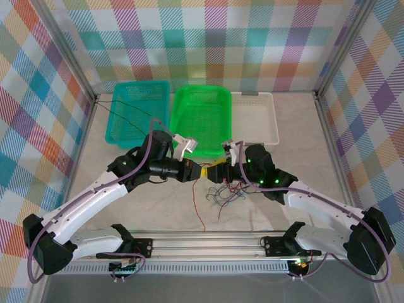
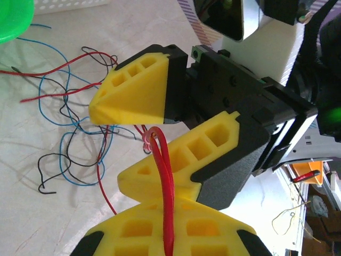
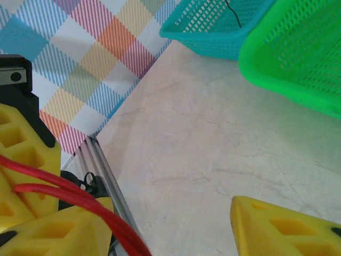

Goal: Untangle the cables

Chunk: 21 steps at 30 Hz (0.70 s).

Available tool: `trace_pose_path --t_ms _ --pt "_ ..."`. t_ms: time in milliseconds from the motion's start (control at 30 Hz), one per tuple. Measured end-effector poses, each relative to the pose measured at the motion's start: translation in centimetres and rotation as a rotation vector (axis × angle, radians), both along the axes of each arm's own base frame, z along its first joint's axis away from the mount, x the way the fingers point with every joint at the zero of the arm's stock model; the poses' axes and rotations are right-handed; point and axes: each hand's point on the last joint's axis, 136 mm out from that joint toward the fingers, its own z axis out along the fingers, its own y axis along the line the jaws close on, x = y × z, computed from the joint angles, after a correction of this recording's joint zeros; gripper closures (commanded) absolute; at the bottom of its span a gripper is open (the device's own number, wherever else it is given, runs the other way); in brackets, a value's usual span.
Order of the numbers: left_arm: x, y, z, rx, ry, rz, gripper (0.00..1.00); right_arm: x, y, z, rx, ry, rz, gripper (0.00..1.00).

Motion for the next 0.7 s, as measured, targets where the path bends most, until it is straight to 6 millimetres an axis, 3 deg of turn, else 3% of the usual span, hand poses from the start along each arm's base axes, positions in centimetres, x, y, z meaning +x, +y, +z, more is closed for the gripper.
trace_pose_path --t_ms 100,200,267,400,467,700 --pt "0.0 0.0 0.0 0.0 -0.002 -0.004 1.0 -0.2 0.0 -0.2 0.002 0.007 0.006 0.72" --pt "0.0 0.0 0.0 0.003 -0.008 -0.002 0.99 -0.4 0.1 -0.1 0.003 0.001 0.016 0.9" --pt "0.1 0.1 0.0 0.006 -0.014 0.0 0.87 -0.7 0.1 0.1 0.008 -0.004 0.024 0.99" --pt "-0.3 0.1 0.4 -0.005 -0.024 -0.015 0.58 -0.6 -0.5 0.9 0.016 -0.028 0.0 1.0" --pt "-0.6 0.3 0.9 -0.021 -0.034 -0.02 0.48 -0.6 -0.8 1.3 0.02 -0.038 -0.015 1.0" --pt "-2.0 1.1 0.5 -0.038 -0.031 -0.038 0.43 -0.7 -1.1 2.0 0.033 -0.055 -0.025 1.0"
